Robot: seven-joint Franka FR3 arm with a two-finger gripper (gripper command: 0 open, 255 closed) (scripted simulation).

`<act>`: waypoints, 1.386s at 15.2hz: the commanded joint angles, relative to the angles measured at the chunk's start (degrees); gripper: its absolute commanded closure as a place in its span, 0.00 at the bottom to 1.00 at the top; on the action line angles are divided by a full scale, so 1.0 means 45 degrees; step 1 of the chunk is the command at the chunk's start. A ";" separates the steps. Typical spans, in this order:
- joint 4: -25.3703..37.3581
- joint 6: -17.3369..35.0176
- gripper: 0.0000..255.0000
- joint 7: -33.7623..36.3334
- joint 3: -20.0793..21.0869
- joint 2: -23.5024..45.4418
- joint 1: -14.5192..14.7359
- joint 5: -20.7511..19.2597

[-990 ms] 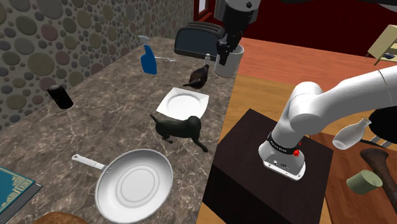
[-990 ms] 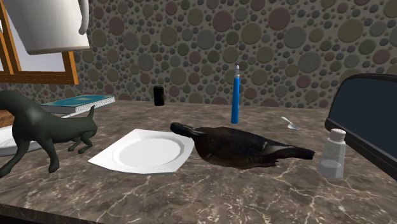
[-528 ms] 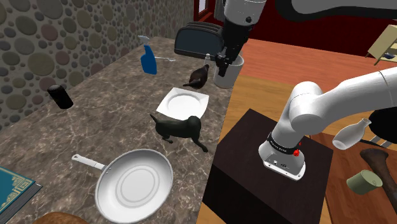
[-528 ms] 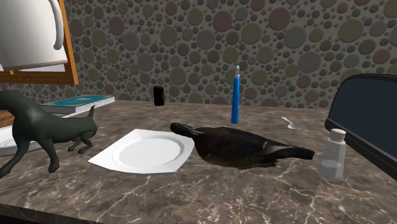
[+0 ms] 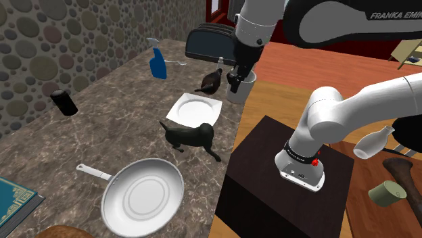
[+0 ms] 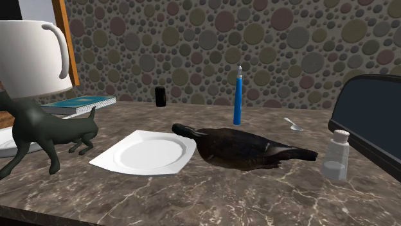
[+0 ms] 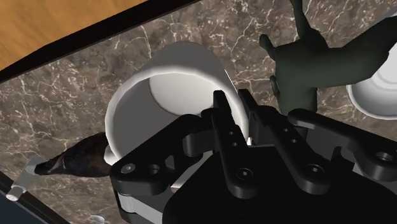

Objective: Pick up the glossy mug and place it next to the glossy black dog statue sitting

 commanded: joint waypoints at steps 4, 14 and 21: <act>-0.0897 0.0845 1.00 0.0059 0.0155 -0.0058 0.0077 0.0130; -0.2564 0.2535 1.00 0.0196 0.0508 -0.0021 0.0244 0.0424; -0.3614 0.3831 1.00 0.0313 0.0806 0.0239 0.0347 0.0644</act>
